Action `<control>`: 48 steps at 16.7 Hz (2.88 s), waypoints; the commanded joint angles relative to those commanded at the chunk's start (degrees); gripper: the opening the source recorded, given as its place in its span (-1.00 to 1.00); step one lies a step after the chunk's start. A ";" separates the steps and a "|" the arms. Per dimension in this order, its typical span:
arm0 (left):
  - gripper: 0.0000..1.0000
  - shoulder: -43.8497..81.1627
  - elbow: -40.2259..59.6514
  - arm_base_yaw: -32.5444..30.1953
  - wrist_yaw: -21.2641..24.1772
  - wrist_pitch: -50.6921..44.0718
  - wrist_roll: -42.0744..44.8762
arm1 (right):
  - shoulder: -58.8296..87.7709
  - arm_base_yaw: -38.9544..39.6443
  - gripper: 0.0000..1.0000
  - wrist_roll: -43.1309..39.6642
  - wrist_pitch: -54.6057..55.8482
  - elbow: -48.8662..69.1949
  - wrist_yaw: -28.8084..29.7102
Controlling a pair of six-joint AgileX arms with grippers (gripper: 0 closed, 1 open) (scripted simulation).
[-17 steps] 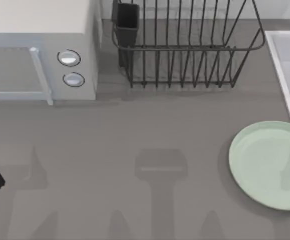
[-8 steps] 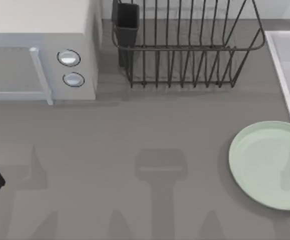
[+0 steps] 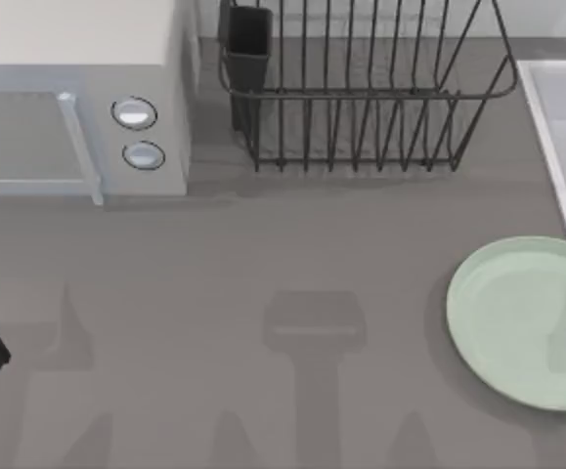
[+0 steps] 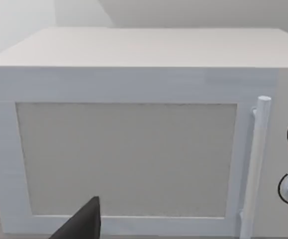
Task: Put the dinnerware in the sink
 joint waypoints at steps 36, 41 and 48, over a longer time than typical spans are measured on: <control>1.00 0.00 0.00 0.00 0.00 0.00 0.00 | 108.66 27.33 1.00 28.40 -60.49 78.81 0.03; 1.00 0.00 0.00 0.00 0.00 0.00 0.00 | 113.73 27.55 1.00 28.57 -47.34 71.99 0.07; 1.00 0.00 0.00 0.00 0.00 0.00 0.00 | 116.76 27.71 1.00 28.69 -41.39 68.15 0.10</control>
